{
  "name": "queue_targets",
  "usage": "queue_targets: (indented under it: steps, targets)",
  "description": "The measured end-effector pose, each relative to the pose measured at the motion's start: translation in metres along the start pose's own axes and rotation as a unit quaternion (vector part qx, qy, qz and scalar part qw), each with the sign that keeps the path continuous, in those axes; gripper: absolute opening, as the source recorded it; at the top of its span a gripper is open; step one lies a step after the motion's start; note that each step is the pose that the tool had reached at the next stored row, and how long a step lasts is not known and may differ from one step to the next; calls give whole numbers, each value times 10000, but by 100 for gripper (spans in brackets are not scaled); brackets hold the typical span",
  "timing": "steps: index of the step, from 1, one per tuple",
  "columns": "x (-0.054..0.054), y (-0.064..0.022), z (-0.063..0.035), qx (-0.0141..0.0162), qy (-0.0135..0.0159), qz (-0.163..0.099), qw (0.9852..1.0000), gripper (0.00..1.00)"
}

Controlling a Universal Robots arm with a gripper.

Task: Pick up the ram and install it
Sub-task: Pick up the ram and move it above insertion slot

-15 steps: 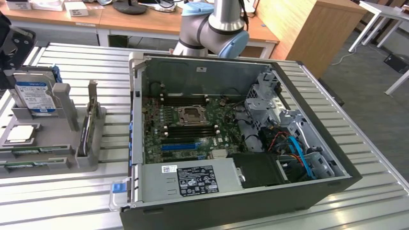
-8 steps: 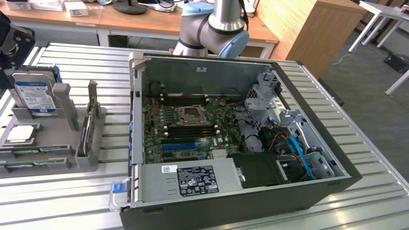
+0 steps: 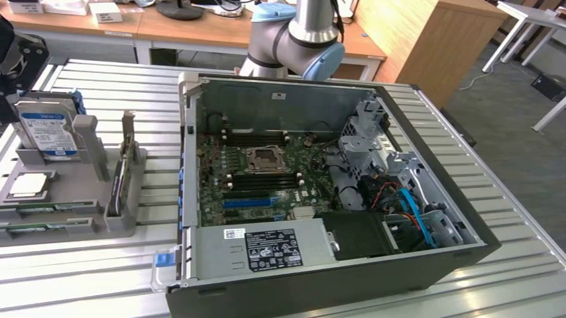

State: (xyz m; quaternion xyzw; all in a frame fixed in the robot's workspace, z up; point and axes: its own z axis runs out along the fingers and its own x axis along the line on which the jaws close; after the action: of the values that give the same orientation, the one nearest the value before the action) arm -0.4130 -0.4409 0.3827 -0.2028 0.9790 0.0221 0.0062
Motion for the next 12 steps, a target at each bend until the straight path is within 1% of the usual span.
queue_targets:
  steps: [3,6,9,12]
  targets:
    - [0,0,0,-5,12,-278,9996,11]
    - [0,0,1,-10,23,-545,9985,11]
    - [0,0,1,-15,34,-813,9967,11]
    - [0,0,1,-21,45,-1081,9941,11]
